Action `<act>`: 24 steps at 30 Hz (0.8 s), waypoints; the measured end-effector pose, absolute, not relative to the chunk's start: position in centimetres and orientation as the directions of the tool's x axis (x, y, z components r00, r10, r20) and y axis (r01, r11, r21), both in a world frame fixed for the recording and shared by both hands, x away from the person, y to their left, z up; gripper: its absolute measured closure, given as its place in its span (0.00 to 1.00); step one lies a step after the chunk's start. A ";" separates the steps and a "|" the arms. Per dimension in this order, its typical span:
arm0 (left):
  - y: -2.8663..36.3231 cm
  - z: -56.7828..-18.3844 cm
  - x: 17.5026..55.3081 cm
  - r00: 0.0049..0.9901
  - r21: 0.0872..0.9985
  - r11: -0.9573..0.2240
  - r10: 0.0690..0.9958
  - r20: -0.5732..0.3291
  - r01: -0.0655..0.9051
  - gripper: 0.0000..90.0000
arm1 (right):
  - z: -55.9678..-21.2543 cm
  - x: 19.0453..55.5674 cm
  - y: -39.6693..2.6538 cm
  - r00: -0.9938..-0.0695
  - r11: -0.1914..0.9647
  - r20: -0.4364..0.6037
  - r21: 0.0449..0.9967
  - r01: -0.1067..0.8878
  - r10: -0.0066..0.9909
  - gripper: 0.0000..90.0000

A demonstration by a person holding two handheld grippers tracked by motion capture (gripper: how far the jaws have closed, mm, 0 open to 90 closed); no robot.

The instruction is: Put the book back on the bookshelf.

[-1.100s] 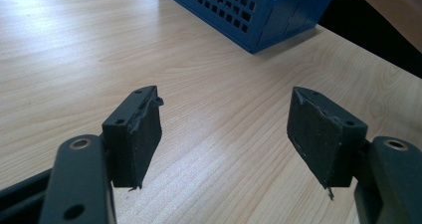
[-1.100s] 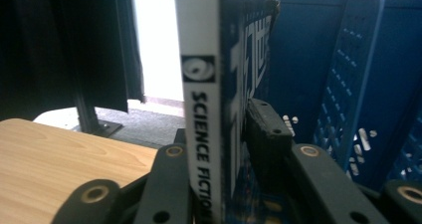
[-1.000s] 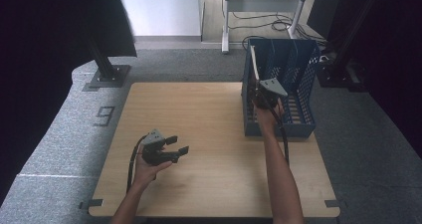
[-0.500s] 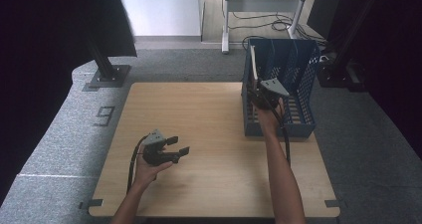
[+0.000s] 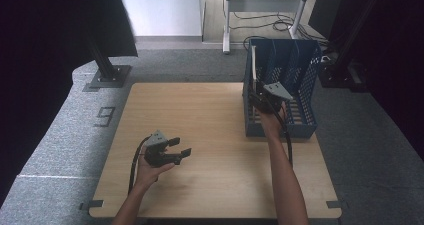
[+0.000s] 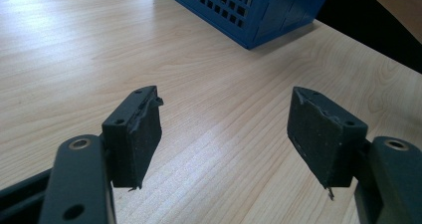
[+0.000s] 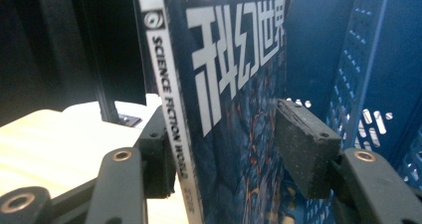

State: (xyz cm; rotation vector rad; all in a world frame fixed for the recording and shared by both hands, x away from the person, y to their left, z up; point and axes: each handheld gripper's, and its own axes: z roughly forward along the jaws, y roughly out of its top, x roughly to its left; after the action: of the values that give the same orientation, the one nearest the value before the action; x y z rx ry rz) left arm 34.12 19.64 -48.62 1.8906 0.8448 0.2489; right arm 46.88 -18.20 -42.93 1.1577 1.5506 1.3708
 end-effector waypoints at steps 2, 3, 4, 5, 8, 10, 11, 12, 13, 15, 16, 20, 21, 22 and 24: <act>19.6 -48.6 34.1 0.734 0.861 -0.249 0.652 -0.191 0.444 0.33 | -43.0 46.8 -18.2 -0.316 0.024 0.026 0.988 0.154 0.949 0.48; 19.6 -48.6 34.1 0.734 0.861 -0.248 0.652 -0.191 0.444 0.33 | -43.0 46.8 -18.2 -0.320 0.023 0.028 0.987 0.156 0.947 0.47; 19.6 -48.6 34.1 0.734 0.861 -0.249 0.652 -0.190 0.444 0.33 | -43.0 46.7 -18.1 -0.324 0.023 0.029 0.987 0.156 0.946 0.47; 19.6 -48.6 34.1 0.735 0.860 -0.250 0.651 -0.190 0.444 0.33 | -42.9 46.6 -18.1 -0.327 0.022 0.031 0.987 0.157 0.944 0.47; 19.6 -48.6 34.1 0.735 0.861 -0.249 0.651 -0.190 0.444 0.33 | -42.8 46.4 -17.9 -0.336 0.026 0.028 0.988 0.155 0.941 0.46; 19.6 -48.6 34.1 0.735 0.861 -0.250 0.651 -0.190 0.444 0.33 | -42.7 46.2 -17.8 -0.347 0.029 0.026 0.988 0.154 0.938 0.46; 19.6 -48.6 34.1 0.735 0.861 -0.250 0.651 -0.190 0.444 0.33 | -42.6 46.1 -17.7 -0.349 0.032 0.024 0.988 0.153 0.937 0.45; 19.6 -48.6 34.1 0.735 0.861 -0.251 0.651 -0.190 0.444 0.33 | -42.6 46.0 -17.6 -0.351 0.035 0.020 0.988 0.150 0.936 0.45; 19.6 -48.6 34.1 0.735 0.860 -0.251 0.651 -0.190 0.444 0.33 | -42.5 45.9 -17.5 -0.351 0.042 0.013 0.988 0.149 0.936 0.45; 19.6 -48.7 34.1 0.734 0.860 -0.250 0.652 -0.190 0.445 0.33 | -42.4 45.8 -17.4 -0.353 0.045 0.010 0.988 0.148 0.936 0.45; 19.6 -48.7 34.1 0.733 0.859 -0.249 0.653 -0.192 0.446 0.33 | -42.4 45.8 -17.4 -0.354 0.045 0.011 0.988 0.149 0.935 0.45; 19.6 -48.6 34.1 0.733 0.860 -0.249 0.653 -0.191 0.446 0.33 | -42.4 45.6 -17.5 -0.354 0.047 0.010 0.987 0.152 0.935 0.45; 19.6 -48.7 34.1 0.733 0.860 -0.249 0.653 -0.191 0.446 0.33 | -42.4 45.6 -17.5 -0.353 0.046 0.011 0.987 0.153 0.936 0.45; 19.6 -48.7 34.1 0.733 0.859 -0.251 0.652 -0.191 0.446 0.33 | -42.5 45.5 -17.5 -0.353 0.045 0.012 0.987 0.154 0.935 0.45; 19.5 -48.7 34.1 0.734 0.859 -0.252 0.652 -0.190 0.446 0.33 | -42.5 45.5 -17.5 -0.354 0.045 0.014 0.987 0.157 0.935 0.44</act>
State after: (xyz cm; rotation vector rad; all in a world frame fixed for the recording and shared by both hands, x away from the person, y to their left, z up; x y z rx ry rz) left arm 34.08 19.53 -48.73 1.8959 0.8459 0.2481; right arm 45.48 -17.55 -42.49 1.1242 1.6081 1.3785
